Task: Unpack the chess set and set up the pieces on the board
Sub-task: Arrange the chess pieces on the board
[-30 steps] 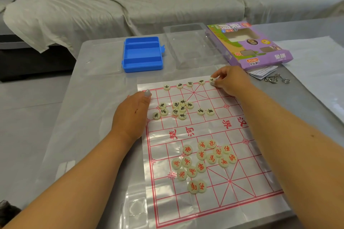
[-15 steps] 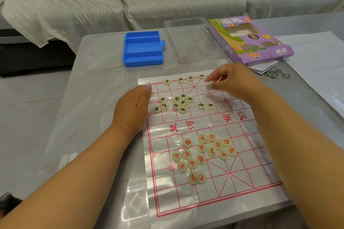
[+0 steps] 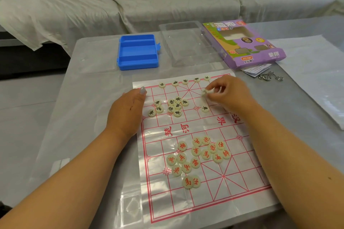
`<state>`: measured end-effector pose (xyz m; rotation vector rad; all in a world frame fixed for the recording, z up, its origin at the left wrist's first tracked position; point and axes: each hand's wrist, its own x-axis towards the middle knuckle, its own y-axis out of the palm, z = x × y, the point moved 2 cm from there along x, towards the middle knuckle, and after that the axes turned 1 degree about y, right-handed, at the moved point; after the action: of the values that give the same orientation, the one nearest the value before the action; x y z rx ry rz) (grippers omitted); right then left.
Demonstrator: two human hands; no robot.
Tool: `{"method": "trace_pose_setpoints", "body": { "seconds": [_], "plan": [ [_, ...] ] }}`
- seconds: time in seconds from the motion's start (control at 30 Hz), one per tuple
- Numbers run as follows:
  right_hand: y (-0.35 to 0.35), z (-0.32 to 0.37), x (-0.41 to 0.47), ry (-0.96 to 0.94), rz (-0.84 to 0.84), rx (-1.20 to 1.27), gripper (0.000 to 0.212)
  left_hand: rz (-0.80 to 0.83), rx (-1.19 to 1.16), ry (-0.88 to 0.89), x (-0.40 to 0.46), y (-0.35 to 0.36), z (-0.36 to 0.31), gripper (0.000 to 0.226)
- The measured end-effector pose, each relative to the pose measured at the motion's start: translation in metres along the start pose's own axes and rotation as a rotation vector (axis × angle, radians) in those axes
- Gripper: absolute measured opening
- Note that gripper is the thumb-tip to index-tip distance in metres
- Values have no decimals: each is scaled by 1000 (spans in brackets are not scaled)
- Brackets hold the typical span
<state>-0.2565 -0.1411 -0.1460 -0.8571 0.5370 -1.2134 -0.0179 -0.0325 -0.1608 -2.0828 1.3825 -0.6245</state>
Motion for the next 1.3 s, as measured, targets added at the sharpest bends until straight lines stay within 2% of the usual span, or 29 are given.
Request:
{"method": "trace_pose_setpoints", "body": {
  "seconds": [0.1, 0.23, 0.37, 0.5, 0.67, 0.73, 0.83, 0.9, 0.97, 1.13, 1.3],
  "plan": [
    [-11, -29, 18, 171, -220, 88, 22, -7, 3, 5, 0, 0, 0, 47],
    [-10, -39, 40, 233, -268, -12, 24, -15, 14, 8, -1, 0, 0, 44],
    [-7, -37, 51, 278, -203, -114, 26, -10, 37, 4, 1, 1, 2, 50],
    [-7, -39, 54, 292, -187, -115, 27, -15, 31, 5, 2, 2, 3, 50],
    [-11, -40, 51, 256, -143, 12, 40, -22, 24, 3, 1, 2, 2, 49],
    [-18, -32, 41, 178, -144, 60, 32, -20, 14, 3, 1, 1, 2, 48],
    [-21, -13, 15, 39, 48, 183, 19, -23, 10, 1, 2, 1, 3, 49],
    [-16, -6, -2, -22, 233, 202, 24, -22, 12, -1, 2, 1, 2, 49],
    [-10, -7, -9, -50, 329, 116, 28, -17, 12, -4, 1, 1, 2, 49],
    [-2, -12, -11, -108, 330, 43, 32, -24, 20, 3, 2, 2, 2, 49],
    [1, -10, -14, -119, 278, 44, 26, -29, 20, 6, 1, 3, 2, 50]
  ]
}}
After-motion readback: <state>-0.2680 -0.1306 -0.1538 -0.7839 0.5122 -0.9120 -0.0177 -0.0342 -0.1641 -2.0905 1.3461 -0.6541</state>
